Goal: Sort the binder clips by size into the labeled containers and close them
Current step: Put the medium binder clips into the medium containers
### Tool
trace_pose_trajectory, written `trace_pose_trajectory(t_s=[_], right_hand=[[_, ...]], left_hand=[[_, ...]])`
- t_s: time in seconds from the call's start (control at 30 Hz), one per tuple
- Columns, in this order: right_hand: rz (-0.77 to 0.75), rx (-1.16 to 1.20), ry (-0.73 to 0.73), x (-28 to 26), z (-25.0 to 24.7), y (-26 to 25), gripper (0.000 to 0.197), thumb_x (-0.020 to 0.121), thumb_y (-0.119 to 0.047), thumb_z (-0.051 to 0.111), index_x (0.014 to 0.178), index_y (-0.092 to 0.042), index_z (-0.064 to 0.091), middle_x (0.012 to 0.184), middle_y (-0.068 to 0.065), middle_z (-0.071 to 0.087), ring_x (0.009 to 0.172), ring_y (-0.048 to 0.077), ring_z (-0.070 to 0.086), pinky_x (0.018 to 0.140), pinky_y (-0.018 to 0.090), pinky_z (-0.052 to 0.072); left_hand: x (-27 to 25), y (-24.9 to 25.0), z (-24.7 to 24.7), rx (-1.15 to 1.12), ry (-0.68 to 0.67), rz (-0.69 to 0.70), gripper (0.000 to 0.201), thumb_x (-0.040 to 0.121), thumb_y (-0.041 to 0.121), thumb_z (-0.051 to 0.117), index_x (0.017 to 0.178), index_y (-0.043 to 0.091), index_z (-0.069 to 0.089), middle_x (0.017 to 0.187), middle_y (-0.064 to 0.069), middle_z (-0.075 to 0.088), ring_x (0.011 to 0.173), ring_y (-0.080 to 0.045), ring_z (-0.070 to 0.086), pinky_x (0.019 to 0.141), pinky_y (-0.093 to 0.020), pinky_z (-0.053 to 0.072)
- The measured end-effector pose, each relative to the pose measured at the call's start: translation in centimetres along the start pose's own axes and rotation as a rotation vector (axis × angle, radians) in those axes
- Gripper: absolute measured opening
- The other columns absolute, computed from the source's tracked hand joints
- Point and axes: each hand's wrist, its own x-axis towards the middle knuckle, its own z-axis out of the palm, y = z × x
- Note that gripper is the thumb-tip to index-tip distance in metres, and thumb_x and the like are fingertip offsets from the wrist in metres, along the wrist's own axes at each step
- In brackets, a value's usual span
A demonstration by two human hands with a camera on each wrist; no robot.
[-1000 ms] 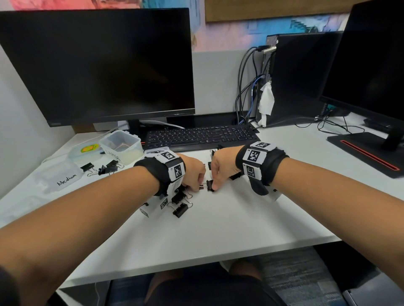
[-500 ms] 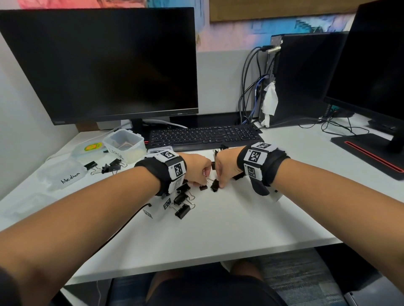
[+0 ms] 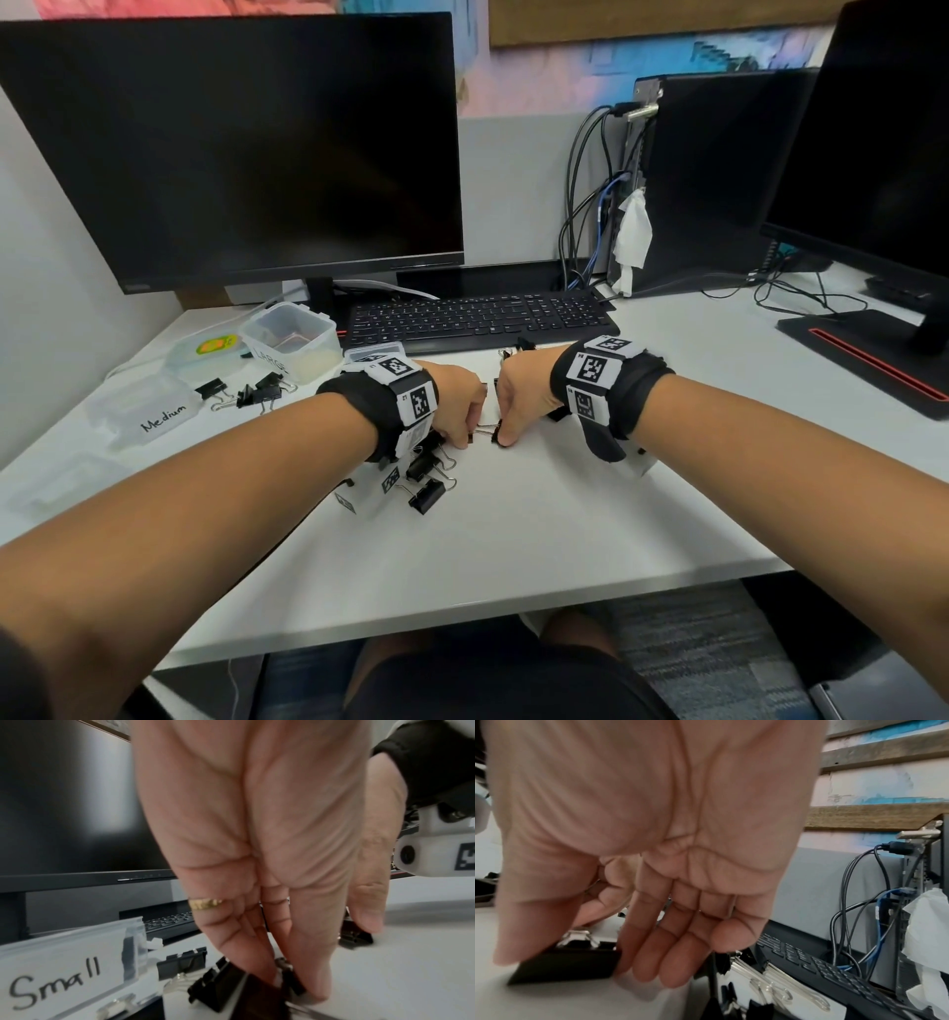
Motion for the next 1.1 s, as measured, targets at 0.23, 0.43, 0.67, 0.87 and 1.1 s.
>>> trace_pose_trajectory(t_s=[0.23,0.43,0.67,0.87,1.1], right_hand=[[0.037,-0.125,0.012,-0.2,-0.5,0.0,0.039,0.074,-0.039,0.075,0.098,-0.009,0.073,0.079,0.004,0.066,0.072,0.020,0.059,0.073,0.030,0.053],[0.027,-0.163,0.045,-0.2,-0.4,-0.2,0.043,0.076,-0.036,0.074,0.109,-0.009,0.070,0.105,0.005,0.069,0.094,0.022,0.064,0.083,0.032,0.053],[0.031,-0.169,0.073,0.1,-1.1,-0.8,0.045,0.080,-0.042,0.069,0.108,-0.007,0.070,0.106,0.005,0.070,0.083,0.018,0.058,0.072,0.027,0.047],[-0.001,-0.256,0.037,1.0,-1.5,-2.6,0.033,0.090,-0.028,0.056,0.113,-0.009,0.069,0.094,0.004,0.066,0.079,0.017,0.053,0.072,0.027,0.052],[-0.104,-0.231,0.023,3.0,-2.2,-4.5,0.032,0.096,-0.021,0.051,0.119,-0.006,0.066,0.121,0.008,0.066,0.102,0.023,0.061,0.092,0.033,0.050]], left_hand=[[-0.1,0.0,-0.1,-0.017,0.022,0.047,0.026,0.082,0.017,0.068,0.107,0.019,0.068,0.091,0.008,0.057,0.082,-0.012,0.053,0.056,-0.017,0.040],[-0.1,-0.3,0.0,-0.079,-0.043,0.074,0.013,0.075,0.021,0.078,0.085,0.019,0.070,0.083,0.005,0.066,0.076,-0.011,0.058,0.067,-0.021,0.046],[-1.3,-2.4,-1.1,-0.169,0.150,0.056,0.016,0.079,0.022,0.073,0.069,0.024,0.061,0.072,0.008,0.063,0.067,-0.011,0.057,0.061,-0.022,0.048],[-3.1,-6.3,-1.5,-0.325,0.236,-0.037,0.011,0.088,0.014,0.063,0.078,0.016,0.059,0.077,-0.001,0.072,0.065,-0.010,0.063,0.067,-0.026,0.055],[-4.1,-10.7,-0.7,-0.292,0.526,-0.201,0.018,0.089,0.002,0.054,0.100,0.005,0.067,0.082,0.000,0.062,0.087,-0.021,0.060,0.072,-0.022,0.041]])
